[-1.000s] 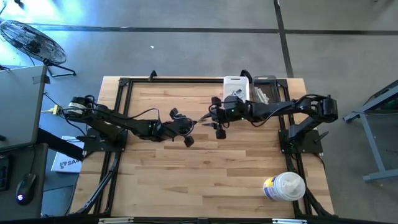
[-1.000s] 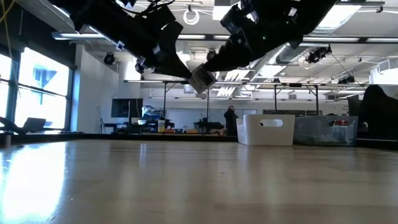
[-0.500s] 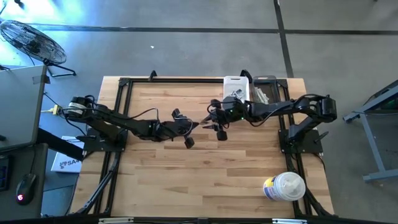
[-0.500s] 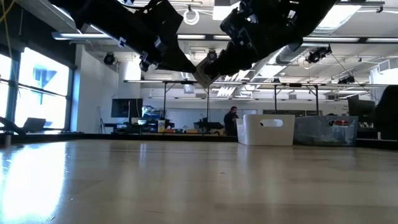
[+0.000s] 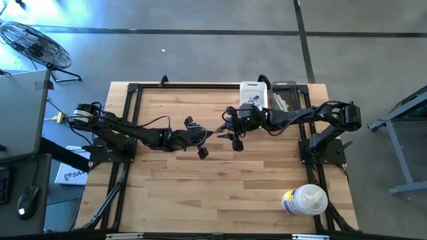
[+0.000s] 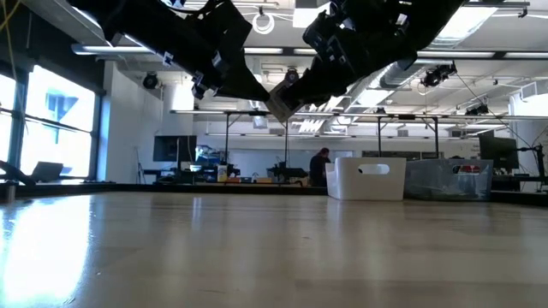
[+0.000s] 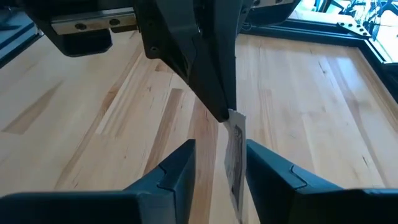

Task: Pick & Place First Aid Supplies
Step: Put the alcohol pad into the white bin

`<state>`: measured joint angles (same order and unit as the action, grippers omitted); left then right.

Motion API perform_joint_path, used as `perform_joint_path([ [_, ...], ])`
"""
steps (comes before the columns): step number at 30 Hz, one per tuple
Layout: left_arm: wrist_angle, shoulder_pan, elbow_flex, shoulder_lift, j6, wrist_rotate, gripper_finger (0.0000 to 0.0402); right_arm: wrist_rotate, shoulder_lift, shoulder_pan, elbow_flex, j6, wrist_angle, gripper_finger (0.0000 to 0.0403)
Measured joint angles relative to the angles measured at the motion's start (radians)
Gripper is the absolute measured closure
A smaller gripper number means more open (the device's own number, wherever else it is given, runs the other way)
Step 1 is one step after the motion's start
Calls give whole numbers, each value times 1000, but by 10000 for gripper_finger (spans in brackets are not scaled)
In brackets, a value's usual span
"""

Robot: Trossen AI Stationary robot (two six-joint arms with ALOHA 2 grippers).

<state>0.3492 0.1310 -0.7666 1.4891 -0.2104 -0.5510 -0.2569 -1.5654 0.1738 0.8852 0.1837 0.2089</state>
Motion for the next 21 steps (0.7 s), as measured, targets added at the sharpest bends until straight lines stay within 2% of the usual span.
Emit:
perform_joint_path([
  [4,0,0,0,0,0,0,401,0,0,0,0,0,-3,304],
  [11,0,0,0,0,-1,5,401,1,0,0,0,0,-24,392],
  [18,1,0,0,0,-3,36,399,41,0,0,0,-53,-27,400],
  [21,14,0,0,0,-3,58,380,40,0,0,0,-67,-25,400],
])
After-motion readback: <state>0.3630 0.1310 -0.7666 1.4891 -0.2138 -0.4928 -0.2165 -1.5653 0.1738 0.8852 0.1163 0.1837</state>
